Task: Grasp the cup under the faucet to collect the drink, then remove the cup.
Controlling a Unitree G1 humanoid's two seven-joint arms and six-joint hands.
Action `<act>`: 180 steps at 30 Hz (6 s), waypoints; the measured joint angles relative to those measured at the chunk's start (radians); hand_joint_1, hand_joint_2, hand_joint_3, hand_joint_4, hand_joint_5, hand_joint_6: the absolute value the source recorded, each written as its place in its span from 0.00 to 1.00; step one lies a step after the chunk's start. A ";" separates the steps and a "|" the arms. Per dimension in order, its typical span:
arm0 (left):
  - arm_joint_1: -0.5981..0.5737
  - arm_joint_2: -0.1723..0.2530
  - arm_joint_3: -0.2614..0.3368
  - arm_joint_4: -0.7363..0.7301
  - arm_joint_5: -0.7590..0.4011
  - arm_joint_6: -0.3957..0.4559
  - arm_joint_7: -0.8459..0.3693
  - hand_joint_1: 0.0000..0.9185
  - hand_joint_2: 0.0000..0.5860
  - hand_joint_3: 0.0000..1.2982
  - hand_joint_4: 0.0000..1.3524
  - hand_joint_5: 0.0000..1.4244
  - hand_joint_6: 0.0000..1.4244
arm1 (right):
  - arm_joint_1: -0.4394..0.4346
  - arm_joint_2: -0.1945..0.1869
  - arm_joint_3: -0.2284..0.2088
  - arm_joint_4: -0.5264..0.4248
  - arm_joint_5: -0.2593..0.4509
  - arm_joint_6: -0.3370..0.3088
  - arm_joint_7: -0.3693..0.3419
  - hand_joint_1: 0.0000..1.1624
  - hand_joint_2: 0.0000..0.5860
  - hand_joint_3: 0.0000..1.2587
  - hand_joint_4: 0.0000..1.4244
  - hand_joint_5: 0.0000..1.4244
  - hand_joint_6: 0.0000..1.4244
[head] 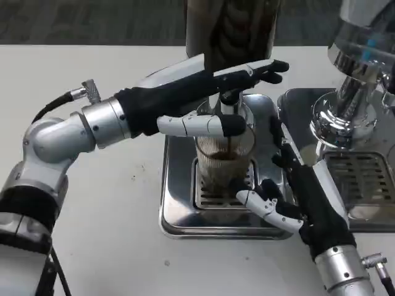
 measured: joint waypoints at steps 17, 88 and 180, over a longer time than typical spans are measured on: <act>0.012 0.009 0.001 -0.017 -0.001 0.000 0.000 0.00 0.12 0.06 0.00 0.00 0.00 | -0.072 0.017 -0.003 0.075 0.026 -0.012 0.031 0.56 0.37 0.00 0.00 0.00 0.06; 0.383 0.005 0.435 -0.230 -0.388 0.395 -0.164 0.00 0.12 0.17 0.07 0.06 0.01 | -0.139 0.037 -0.002 0.188 0.001 -0.054 0.054 0.59 0.35 0.00 0.00 0.00 0.07; 0.549 0.071 0.452 -0.278 -0.355 0.421 -0.083 0.00 0.25 0.26 0.21 0.13 0.04 | -0.137 0.134 0.154 0.311 -0.355 0.026 -0.645 0.58 0.36 0.33 0.38 0.48 0.74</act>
